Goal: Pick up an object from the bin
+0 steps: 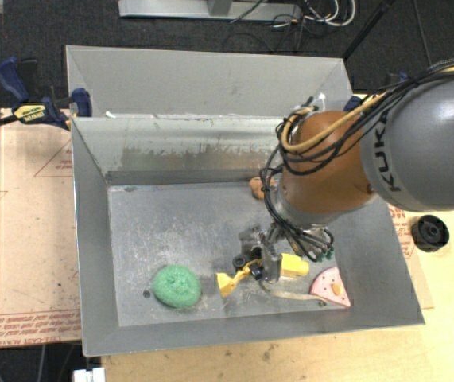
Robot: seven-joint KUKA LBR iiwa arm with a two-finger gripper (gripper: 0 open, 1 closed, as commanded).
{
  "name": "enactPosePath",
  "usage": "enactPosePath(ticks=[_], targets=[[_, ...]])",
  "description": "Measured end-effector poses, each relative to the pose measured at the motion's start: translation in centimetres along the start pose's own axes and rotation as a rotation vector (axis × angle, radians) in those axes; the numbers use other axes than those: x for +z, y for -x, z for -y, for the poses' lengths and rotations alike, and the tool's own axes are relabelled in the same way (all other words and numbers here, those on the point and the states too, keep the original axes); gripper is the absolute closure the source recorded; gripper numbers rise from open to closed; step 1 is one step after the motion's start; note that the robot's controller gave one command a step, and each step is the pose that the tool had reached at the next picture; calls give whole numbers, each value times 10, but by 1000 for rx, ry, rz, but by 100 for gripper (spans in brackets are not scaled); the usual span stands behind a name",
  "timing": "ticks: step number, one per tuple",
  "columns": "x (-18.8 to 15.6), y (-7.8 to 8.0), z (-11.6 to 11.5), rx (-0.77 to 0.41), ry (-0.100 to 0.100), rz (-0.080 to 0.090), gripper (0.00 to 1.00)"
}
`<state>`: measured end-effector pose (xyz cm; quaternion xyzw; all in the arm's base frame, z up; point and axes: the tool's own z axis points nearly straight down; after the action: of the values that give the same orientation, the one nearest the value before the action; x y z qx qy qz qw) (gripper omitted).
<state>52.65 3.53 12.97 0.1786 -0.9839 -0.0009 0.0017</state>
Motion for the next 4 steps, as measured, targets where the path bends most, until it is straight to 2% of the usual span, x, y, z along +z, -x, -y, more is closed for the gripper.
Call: enactPosePath(ticks=[1, 2, 3, 4], targets=[[-4, 2, 15, -34, -6, 17, 100], [-41, -2, 26, -30, 1, -1, 100], [-56, 3, 28, -29, -3, 4, 100], [-22, 4, 15, -123, -2, 6, 100]])
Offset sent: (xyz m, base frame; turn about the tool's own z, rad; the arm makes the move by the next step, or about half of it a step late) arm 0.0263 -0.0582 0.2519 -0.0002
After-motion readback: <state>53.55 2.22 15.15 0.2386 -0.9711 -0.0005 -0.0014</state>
